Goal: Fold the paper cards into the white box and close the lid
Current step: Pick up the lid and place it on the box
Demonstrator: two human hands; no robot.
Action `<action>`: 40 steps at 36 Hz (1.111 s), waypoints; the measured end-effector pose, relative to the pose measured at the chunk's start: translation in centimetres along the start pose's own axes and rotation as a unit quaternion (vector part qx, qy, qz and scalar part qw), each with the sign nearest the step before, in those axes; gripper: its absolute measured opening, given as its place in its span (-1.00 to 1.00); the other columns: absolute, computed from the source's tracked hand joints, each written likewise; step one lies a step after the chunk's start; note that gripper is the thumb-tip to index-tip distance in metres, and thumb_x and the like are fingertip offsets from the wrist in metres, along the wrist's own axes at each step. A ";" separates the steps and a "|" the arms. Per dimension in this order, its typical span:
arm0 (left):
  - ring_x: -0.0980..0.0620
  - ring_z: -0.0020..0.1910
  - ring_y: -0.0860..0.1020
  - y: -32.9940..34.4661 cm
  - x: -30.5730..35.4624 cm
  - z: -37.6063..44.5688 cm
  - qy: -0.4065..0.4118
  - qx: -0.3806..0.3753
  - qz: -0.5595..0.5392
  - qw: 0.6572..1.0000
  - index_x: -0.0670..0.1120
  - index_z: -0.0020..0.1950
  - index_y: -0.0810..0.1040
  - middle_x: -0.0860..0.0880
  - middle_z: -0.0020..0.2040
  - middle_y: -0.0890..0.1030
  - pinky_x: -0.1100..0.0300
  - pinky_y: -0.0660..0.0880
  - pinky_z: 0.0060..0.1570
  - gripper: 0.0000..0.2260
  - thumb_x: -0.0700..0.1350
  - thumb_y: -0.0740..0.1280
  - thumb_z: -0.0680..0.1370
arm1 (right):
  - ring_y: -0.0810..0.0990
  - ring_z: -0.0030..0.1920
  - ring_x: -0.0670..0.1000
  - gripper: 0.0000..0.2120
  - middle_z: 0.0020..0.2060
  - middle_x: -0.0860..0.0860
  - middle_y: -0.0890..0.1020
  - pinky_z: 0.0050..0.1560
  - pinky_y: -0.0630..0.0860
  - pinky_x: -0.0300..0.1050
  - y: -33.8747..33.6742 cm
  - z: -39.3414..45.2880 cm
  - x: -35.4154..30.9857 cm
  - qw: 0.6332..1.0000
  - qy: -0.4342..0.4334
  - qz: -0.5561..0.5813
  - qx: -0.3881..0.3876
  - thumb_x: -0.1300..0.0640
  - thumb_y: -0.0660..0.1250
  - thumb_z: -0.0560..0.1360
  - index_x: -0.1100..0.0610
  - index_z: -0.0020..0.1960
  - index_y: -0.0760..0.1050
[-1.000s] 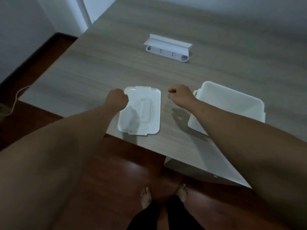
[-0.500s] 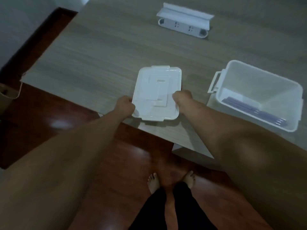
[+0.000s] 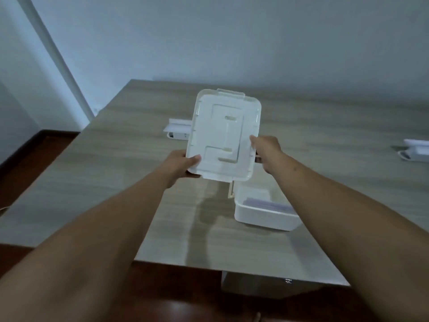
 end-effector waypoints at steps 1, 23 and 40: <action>-0.09 -0.05 0.65 0.6 0.7 0.1 0.020 -0.004 0.019 1.000 -0.24 0.24 0.54 -0.18 0.11 0.64 0.15 0.66 -0.22 -0.71 -0.16 0.36 0.55 | 0.63 -0.13 0.13 -0.74 -0.08 0.12 0.66 -0.14 0.57 -0.07 -1.2 0.0 -0.2 1.000 0.008 0.004 -0.007 0.08 0.31 0.49 0.24 0.07 0.58; -0.06 0.30 0.53 13.9 6.2 -0.3 0.338 -0.068 0.486 0.803 -0.04 0.25 0.60 -0.06 0.31 0.58 0.15 0.41 0.28 -0.56 -0.04 0.51 0.39 | 0.71 -0.39 0.11 -0.75 -0.02 0.17 0.62 -0.53 0.61 0.03 -20.3 0.4 2.6 0.964 0.130 0.230 -0.015 0.38 0.14 0.57 0.30 0.23 0.42; -0.22 0.27 0.45 16.1 -4.9 2.1 0.051 -0.014 0.427 0.903 -0.23 0.35 0.36 -0.25 0.31 0.47 0.02 0.37 0.20 -0.43 0.16 0.28 0.52 | 0.59 -0.03 0.08 -0.67 0.06 0.06 0.64 -0.07 0.48 -0.13 -18.2 4.2 11.5 0.984 0.050 -0.158 0.065 0.14 0.33 0.47 0.13 0.22 0.57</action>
Point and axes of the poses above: each hand's wrist, its own z-axis towards the middle knuckle, its own y-axis out of the palm, x = y × z, the point moved 2 cm from there along z, towards the middle knuckle
